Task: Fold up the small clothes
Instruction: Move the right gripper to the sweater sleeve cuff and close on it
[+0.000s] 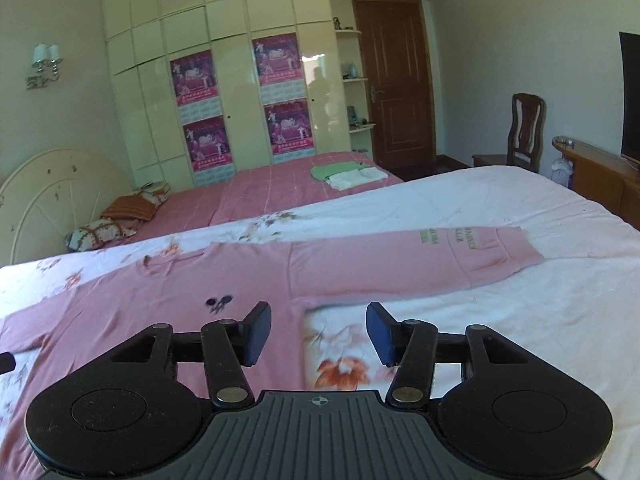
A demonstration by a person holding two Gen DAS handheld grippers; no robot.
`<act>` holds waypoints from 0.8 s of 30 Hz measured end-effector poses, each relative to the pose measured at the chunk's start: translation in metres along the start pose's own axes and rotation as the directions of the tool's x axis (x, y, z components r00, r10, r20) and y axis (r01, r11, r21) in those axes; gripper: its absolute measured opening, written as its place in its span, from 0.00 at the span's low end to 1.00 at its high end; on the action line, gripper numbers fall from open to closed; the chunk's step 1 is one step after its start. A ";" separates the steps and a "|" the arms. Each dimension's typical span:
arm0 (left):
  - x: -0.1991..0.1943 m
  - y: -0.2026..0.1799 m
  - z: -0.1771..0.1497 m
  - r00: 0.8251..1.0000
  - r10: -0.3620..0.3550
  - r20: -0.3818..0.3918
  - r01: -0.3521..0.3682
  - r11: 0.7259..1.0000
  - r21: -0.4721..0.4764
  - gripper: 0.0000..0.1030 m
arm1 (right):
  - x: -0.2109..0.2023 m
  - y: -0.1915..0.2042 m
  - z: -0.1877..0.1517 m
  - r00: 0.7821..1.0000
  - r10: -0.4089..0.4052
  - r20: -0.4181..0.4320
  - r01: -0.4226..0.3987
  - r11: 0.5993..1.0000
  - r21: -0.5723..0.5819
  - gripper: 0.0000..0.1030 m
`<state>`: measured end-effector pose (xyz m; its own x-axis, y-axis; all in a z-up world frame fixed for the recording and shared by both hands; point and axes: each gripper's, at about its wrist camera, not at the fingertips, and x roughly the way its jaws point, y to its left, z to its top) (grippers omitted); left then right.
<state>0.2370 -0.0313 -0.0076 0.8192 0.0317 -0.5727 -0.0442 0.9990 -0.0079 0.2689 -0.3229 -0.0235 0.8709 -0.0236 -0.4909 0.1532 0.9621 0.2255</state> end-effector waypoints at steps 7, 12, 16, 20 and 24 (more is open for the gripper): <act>0.080 -0.013 0.020 0.998 0.033 -0.051 -0.033 0.999 0.000 0.93 | 0.093 -0.079 0.033 0.998 -0.057 -0.008 0.058 0.982 0.182 0.68; 0.131 -0.033 0.019 0.991 0.038 -0.128 -0.036 0.999 0.016 0.90 | 0.139 -0.163 0.036 0.988 -0.147 -0.036 0.151 0.936 0.319 0.78; 0.148 -0.052 0.009 0.986 0.036 -0.165 -0.027 0.998 0.057 0.90 | 0.149 -0.239 0.028 0.967 -0.250 -0.055 0.247 0.858 0.451 0.78; 0.160 -0.063 -0.001 0.976 0.042 -0.212 -0.025 0.996 0.084 0.90 | 0.148 -0.294 0.017 0.961 -0.265 -0.075 0.258 0.771 0.582 0.63; 0.165 -0.066 -0.001 0.973 0.054 -0.223 -0.035 0.995 0.090 0.90 | 0.144 -0.307 0.021 0.973 -0.227 -0.034 0.203 0.779 0.593 0.62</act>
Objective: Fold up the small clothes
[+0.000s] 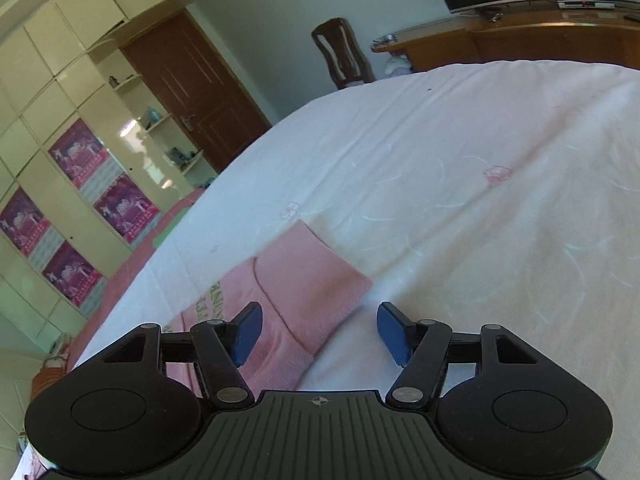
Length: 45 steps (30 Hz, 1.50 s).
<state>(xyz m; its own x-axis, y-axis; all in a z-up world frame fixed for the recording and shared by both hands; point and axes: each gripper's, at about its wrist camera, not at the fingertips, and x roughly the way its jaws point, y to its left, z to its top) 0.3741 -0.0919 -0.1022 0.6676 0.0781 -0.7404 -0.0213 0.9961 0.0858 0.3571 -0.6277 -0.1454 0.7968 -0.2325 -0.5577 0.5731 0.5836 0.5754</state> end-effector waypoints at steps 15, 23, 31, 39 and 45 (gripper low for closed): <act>-0.014 0.067 0.015 0.998 0.058 0.007 -0.058 0.997 -0.047 0.86 | -0.027 0.015 0.003 0.997 -0.074 0.037 0.079 0.980 -0.182 0.05; -0.014 0.121 0.014 1.000 0.017 0.005 -0.017 0.992 -0.123 0.72 | -0.065 0.124 -0.057 0.988 0.152 -0.007 -0.143 0.912 -0.384 0.05; -0.008 0.166 0.018 0.999 -0.033 0.033 0.038 0.983 -0.181 0.62 | -0.083 0.249 -0.202 0.909 0.324 -0.262 -0.415 0.763 -0.496 0.05; -0.007 0.207 0.010 0.993 -0.117 0.026 0.120 0.968 -0.219 0.45 | -0.068 0.341 -0.330 0.817 0.352 -0.456 -0.564 0.651 -0.508 0.05; 0.011 0.194 0.022 0.962 -0.269 0.045 0.272 0.930 -0.248 0.72 | -0.065 0.356 -0.360 0.833 0.305 -0.461 -0.545 0.594 -0.591 0.42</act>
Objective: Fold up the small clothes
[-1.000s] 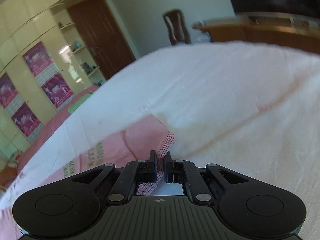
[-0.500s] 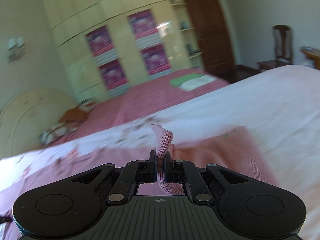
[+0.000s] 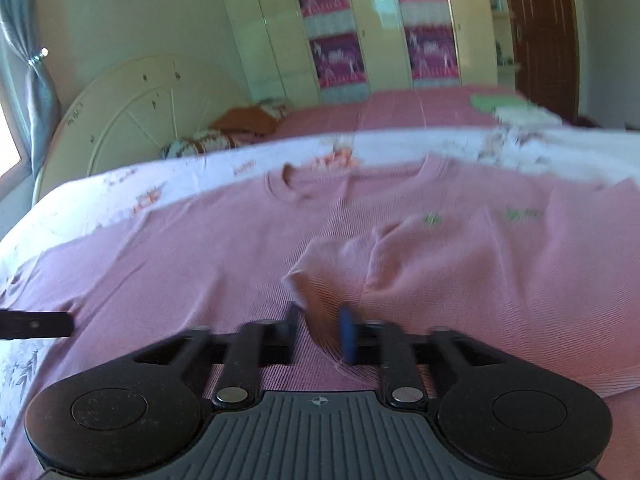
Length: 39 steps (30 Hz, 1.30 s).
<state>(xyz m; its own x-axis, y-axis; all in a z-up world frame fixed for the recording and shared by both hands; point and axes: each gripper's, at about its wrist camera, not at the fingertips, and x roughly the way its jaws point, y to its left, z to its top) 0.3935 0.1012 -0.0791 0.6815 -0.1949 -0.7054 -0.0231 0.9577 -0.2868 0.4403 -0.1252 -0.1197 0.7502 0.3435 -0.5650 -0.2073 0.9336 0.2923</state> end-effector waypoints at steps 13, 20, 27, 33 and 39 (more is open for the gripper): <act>0.127 -0.116 0.028 0.954 -0.244 -0.175 0.254 0.966 0.039 0.29 | -0.113 -0.111 -0.014 0.972 -0.215 0.099 0.168 0.921 0.351 0.50; 0.093 -0.135 0.046 0.969 -0.246 -0.018 0.245 0.954 0.170 0.05 | -0.135 -0.156 -0.026 0.973 -0.212 0.092 0.137 0.851 0.508 0.50; 0.093 -0.077 0.044 0.992 -0.129 -0.014 0.130 0.983 0.130 0.05 | -0.129 -0.191 -0.033 0.990 -0.050 0.129 -0.052 0.730 0.682 0.64; 0.095 -0.073 0.036 0.992 -0.128 -0.007 0.128 0.985 0.115 0.20 | -0.123 -0.216 -0.032 0.981 0.015 0.193 -0.163 0.598 0.785 0.64; 0.108 -0.071 0.024 0.994 -0.107 -0.036 0.110 0.990 0.087 0.05 | -0.126 -0.236 -0.026 0.976 -0.001 0.217 -0.182 0.535 0.825 0.53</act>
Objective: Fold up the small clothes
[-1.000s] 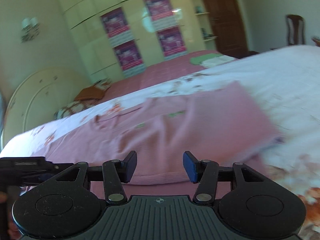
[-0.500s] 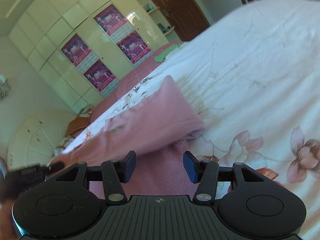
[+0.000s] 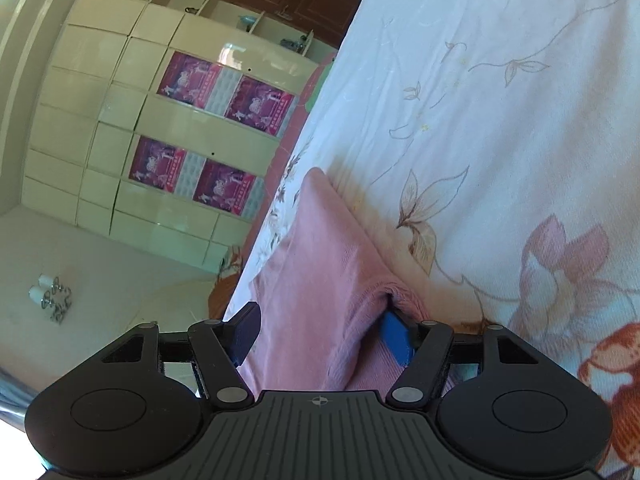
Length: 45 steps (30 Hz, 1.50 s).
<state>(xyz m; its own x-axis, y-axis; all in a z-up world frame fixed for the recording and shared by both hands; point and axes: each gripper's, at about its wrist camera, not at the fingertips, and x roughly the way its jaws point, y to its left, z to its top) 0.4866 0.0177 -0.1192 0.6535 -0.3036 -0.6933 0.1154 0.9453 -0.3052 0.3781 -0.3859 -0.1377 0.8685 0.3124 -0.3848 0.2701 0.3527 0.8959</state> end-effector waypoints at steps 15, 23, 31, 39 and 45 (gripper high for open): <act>-0.040 0.011 0.009 0.972 0.114 0.206 -0.128 0.990 0.057 0.31 | -0.057 0.043 -0.023 0.988 -0.156 0.003 0.139 0.867 -0.478 0.26; 0.025 -0.029 0.021 0.992 0.068 0.106 -0.085 0.982 0.169 0.50 | 0.043 0.087 0.008 0.979 -0.201 0.032 0.171 0.723 -0.669 0.03; -0.006 -0.031 0.006 0.979 0.105 0.172 -0.139 0.970 0.199 0.53 | 0.067 0.079 0.031 0.948 -0.312 0.062 0.261 0.652 -0.712 0.00; -0.012 -0.058 -0.044 0.978 0.147 0.149 -0.179 0.956 0.234 0.59 | 0.002 0.053 -0.052 0.945 -0.326 0.028 0.214 0.552 -0.806 0.00; -0.017 -0.041 -0.047 0.984 0.127 0.122 -0.152 0.961 0.231 0.77 | -0.003 0.064 -0.059 0.939 -0.340 0.044 0.250 0.589 -0.768 0.00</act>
<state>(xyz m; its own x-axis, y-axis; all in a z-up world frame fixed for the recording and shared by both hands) 0.4357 -0.0215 -0.1262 0.7491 -0.1644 -0.6417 0.1843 0.9822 -0.0364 0.3682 -0.3126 -0.0927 0.7425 0.1344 -0.6563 0.0565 0.9636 0.2613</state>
